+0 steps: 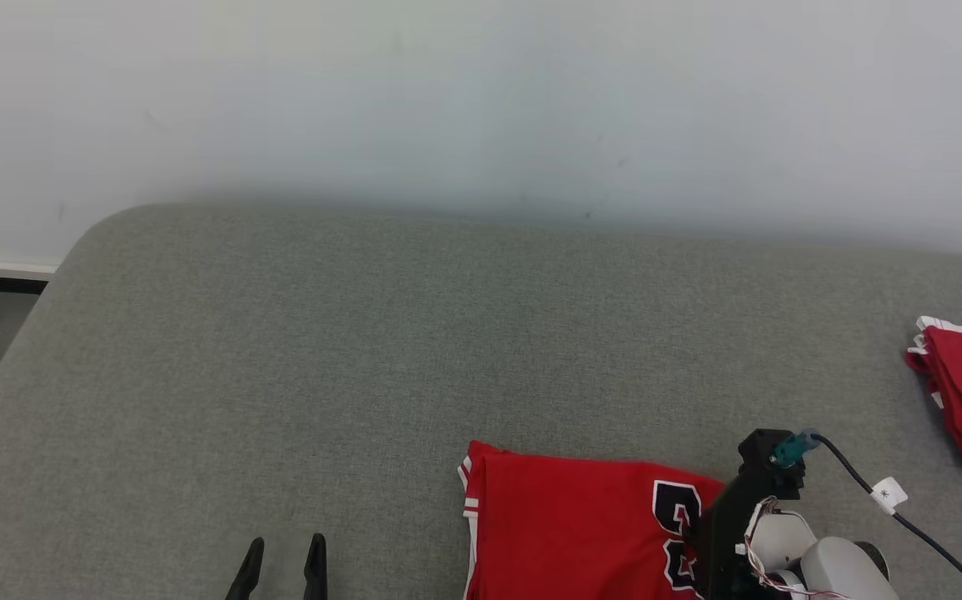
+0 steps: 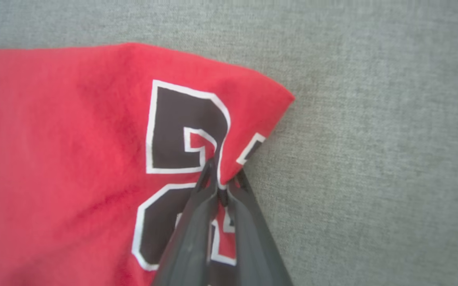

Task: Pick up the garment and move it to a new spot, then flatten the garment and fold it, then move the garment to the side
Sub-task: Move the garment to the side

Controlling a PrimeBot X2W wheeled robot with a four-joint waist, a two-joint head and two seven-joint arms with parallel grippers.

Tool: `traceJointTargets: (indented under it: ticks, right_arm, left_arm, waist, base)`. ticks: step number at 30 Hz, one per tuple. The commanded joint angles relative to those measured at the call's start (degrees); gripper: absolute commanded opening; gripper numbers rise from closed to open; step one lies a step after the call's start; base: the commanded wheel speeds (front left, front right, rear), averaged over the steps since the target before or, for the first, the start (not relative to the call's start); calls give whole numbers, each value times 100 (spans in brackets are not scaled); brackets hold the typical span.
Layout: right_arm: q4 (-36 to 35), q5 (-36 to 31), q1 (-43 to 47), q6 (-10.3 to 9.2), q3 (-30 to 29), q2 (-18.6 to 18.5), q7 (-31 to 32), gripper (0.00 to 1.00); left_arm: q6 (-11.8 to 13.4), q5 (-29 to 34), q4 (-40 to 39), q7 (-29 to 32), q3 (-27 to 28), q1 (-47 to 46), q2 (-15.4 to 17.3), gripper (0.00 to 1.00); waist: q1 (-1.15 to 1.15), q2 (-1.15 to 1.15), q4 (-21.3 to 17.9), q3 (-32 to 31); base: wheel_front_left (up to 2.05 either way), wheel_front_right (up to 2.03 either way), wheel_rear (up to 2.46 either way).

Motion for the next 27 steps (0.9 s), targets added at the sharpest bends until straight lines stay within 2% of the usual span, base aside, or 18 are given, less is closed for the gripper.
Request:
traceJointTargets:
  ticks: [1, 7, 15, 20, 27]
  right_arm:
    - [-50, -221, -95, -20, -72, -28, -83, 0]
    - [-303, -999, -509, -19, -170, -33, 50, 0]
    - [-533, -1744, -1636, -19, -464, -684, 443, 0]
    - [-699, -2076, -2370, -19, -1062, -989, 713, 0]
    - [-1135, -2295, -2805, -19, -1982, -1179, 787, 0]
  left_arm:
    - [7, 17, -37, -14, 9, -92, 2, 100]
    - [6, -5, -195, -14, -10, -185, -2, 100]
    - [7, 38, -703, -14, -101, -623, 52, 100]
    - [7, -37, -979, -14, -229, -948, 135, 100]
    - [7, -47, -1095, -14, -366, -1195, 263, 100]
  waist:
    - [-1, -1, -107, 23]
    - [-1, -1, -312, 199]
    - [-1, -1, -545, 864]
    - [-1, -1, -735, 1407]
    - [-1, -1, -929, 1888]
  base:
    - [0, 0, 0]
    - [0, 0, 0]
    - [0, 0, 0]
    - [0, 0, 0]
    - [0, 0, 0]
